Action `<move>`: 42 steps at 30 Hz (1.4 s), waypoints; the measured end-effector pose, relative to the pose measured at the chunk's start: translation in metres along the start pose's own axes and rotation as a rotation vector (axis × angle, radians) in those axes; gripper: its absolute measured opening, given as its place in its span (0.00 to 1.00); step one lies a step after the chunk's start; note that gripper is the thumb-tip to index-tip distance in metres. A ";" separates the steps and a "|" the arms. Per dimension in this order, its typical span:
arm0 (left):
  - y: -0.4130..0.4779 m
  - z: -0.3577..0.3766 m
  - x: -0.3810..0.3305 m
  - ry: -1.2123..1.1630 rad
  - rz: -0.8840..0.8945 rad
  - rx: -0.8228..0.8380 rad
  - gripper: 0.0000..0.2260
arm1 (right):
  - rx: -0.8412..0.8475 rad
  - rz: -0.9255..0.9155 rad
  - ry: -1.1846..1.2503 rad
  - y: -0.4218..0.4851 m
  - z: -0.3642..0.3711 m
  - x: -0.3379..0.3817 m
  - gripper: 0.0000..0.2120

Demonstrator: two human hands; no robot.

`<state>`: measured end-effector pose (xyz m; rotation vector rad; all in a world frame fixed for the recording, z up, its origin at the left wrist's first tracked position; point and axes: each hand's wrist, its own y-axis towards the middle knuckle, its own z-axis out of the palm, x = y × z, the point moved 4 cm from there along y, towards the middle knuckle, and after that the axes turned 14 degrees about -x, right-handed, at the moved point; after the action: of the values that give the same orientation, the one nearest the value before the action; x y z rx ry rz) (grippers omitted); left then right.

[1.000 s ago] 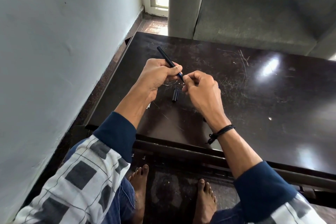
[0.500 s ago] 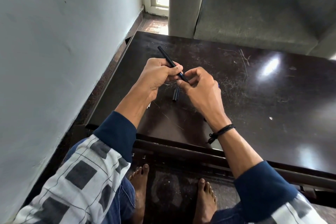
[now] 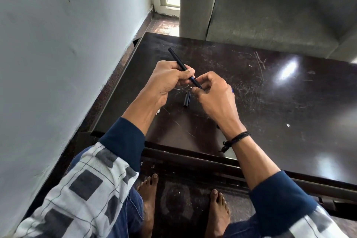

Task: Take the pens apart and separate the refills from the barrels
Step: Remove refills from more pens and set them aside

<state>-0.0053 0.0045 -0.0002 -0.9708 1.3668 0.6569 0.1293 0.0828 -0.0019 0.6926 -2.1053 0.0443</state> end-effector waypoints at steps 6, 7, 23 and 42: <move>0.001 -0.001 0.000 -0.021 -0.010 -0.003 0.03 | 0.038 0.042 0.028 0.000 0.007 -0.001 0.03; 0.001 -0.001 -0.001 -0.023 -0.008 -0.001 0.03 | 0.040 0.042 0.034 0.000 0.008 0.000 0.04; 0.002 0.000 0.001 -0.022 -0.001 0.005 0.01 | 0.049 0.049 -0.010 -0.001 0.006 0.001 0.08; 0.001 0.000 0.003 -0.007 0.002 0.007 0.03 | 0.014 0.010 0.017 0.000 0.004 -0.002 0.05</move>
<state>-0.0062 0.0044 -0.0029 -0.9608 1.3630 0.6556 0.1275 0.0825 -0.0064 0.6875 -2.0938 0.0705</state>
